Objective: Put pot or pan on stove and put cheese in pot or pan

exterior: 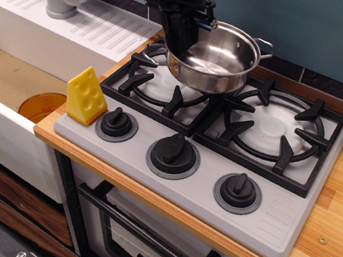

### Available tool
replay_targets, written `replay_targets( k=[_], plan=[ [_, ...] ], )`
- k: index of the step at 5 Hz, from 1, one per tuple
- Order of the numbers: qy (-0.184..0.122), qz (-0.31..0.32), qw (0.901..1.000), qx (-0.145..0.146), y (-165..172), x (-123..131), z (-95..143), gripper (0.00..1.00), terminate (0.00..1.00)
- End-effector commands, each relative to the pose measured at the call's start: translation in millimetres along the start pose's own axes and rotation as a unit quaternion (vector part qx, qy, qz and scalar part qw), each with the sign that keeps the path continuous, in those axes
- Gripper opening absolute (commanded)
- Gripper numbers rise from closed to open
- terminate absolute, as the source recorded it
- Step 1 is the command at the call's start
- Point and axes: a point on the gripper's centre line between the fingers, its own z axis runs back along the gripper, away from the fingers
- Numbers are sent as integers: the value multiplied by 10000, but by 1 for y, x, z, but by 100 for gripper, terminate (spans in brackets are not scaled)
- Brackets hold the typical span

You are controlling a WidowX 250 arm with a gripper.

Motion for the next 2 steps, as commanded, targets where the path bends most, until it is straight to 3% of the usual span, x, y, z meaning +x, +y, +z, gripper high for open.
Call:
replay_targets(
  k=[1,2],
  plan=[
    [-351,-134,9993,-9,44,21,4,0,0],
    [-388,-153,9991,-81,56,22,-4,0,0]
  ],
)
